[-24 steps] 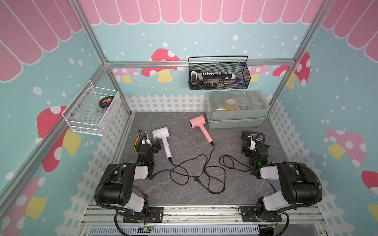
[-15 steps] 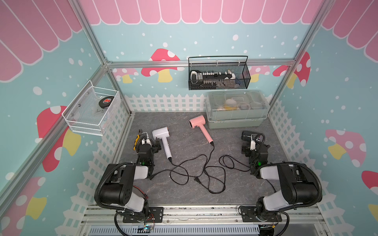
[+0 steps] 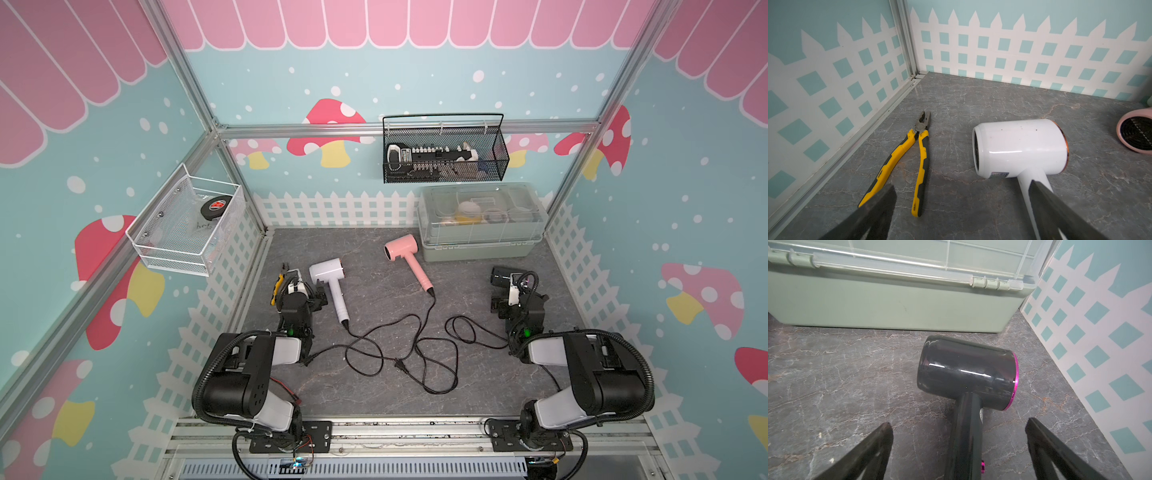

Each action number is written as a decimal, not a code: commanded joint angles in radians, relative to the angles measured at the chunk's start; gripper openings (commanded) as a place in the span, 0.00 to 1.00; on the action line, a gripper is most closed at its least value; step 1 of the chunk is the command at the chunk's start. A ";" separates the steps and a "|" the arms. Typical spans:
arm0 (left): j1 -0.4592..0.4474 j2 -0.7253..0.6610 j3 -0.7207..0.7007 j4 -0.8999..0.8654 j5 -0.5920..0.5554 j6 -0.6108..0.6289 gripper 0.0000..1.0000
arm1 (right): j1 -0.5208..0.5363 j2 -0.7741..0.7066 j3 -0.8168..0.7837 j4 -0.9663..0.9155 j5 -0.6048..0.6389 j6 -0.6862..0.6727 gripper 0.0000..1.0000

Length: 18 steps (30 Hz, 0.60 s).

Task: Wrap the cord around the hair dryer
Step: Pick up the hair dryer from the center of the board.

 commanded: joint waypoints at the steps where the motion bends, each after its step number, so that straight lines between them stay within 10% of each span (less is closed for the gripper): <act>1: -0.004 0.011 0.019 -0.001 -0.016 0.021 0.99 | 0.004 0.009 0.017 0.010 -0.007 -0.002 0.99; 6: -0.011 -0.033 0.040 -0.068 -0.029 0.033 0.99 | 0.006 -0.038 0.029 -0.042 -0.015 -0.006 0.99; 18: -0.094 -0.197 0.335 -0.772 -0.010 -0.074 0.95 | 0.022 -0.078 0.499 -0.980 -0.033 0.268 0.99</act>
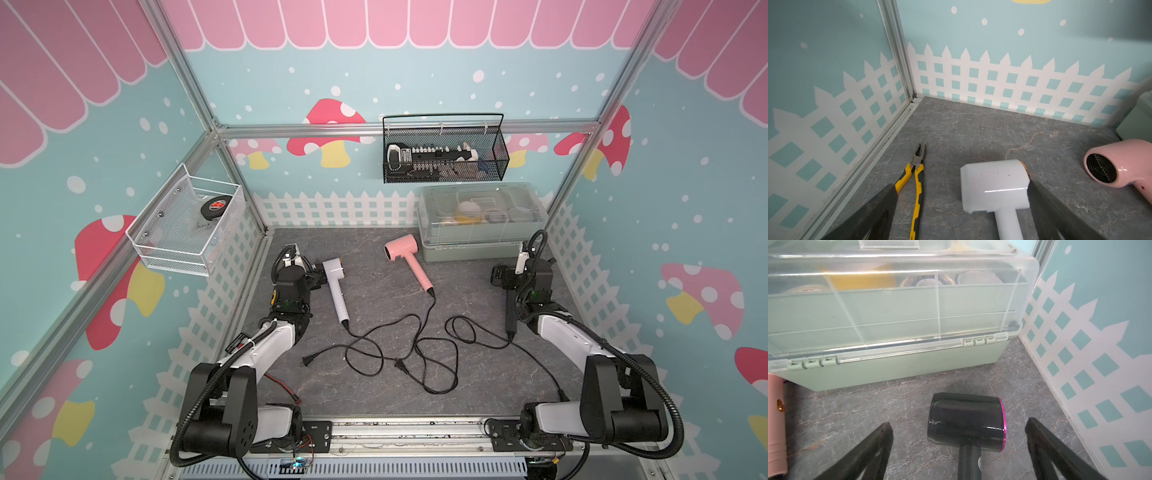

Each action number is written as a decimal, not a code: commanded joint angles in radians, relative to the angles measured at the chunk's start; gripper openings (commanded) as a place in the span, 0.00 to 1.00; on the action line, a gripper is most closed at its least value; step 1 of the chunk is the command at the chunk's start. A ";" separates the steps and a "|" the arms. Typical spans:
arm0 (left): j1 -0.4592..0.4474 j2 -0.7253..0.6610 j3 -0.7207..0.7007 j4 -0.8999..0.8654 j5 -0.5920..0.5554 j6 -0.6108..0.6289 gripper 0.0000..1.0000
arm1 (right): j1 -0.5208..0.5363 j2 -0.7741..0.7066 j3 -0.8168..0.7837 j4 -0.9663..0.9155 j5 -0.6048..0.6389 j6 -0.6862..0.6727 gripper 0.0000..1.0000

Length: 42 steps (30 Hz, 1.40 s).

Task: Wrap the cord around the hair dryer
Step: Pick up the hair dryer from the center of the board.

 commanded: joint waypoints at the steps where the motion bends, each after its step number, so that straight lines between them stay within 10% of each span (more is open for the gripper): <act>1: -0.061 0.012 0.058 -0.270 0.010 -0.068 0.95 | 0.008 0.069 0.096 -0.376 -0.040 0.115 0.99; 16: -0.220 0.016 0.154 -0.460 0.165 -0.163 0.94 | -0.037 0.270 0.281 -0.805 -0.086 0.180 0.96; 42: -0.232 0.020 0.146 -0.451 0.214 -0.167 0.95 | -0.084 0.401 0.276 -0.727 -0.119 0.128 0.46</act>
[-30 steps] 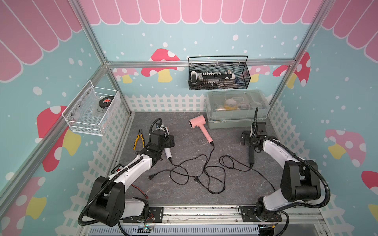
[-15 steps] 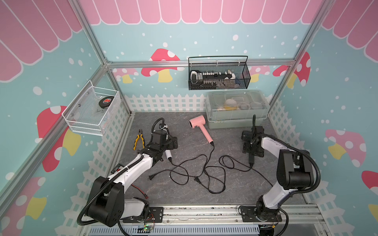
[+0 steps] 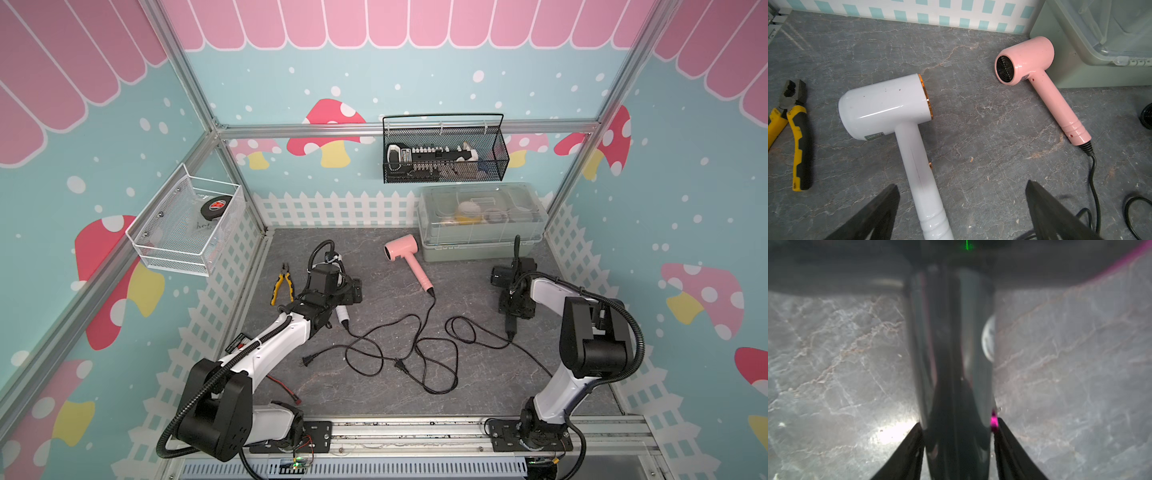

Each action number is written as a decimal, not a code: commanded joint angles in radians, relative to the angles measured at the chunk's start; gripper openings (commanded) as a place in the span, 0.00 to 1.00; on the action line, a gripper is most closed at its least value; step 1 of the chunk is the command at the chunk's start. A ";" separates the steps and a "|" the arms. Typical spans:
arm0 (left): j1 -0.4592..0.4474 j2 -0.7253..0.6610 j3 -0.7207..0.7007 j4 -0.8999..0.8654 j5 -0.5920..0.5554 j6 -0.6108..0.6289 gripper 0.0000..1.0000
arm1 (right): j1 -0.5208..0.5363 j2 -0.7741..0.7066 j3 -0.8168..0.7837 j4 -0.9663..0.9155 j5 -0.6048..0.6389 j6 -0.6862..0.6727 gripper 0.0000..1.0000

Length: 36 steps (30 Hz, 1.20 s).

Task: Wrap the cord around the hair dryer
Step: Pick up the hair dryer from the center of the board.

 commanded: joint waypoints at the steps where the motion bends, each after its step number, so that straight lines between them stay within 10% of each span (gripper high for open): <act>1: -0.007 0.004 0.015 -0.008 0.013 -0.019 0.95 | -0.003 0.026 0.010 0.014 -0.021 -0.023 0.42; 11: -0.010 0.003 0.026 -0.011 0.019 -0.025 0.95 | 0.014 -0.013 0.018 0.056 -0.075 -0.078 0.00; 26: -0.014 0.001 0.113 -0.066 0.106 0.006 0.96 | 0.316 -0.202 0.036 0.214 0.003 -0.339 0.00; 36: 0.030 0.029 0.232 -0.107 0.545 0.052 0.97 | 0.522 -0.361 -0.134 0.518 -0.083 -0.745 0.00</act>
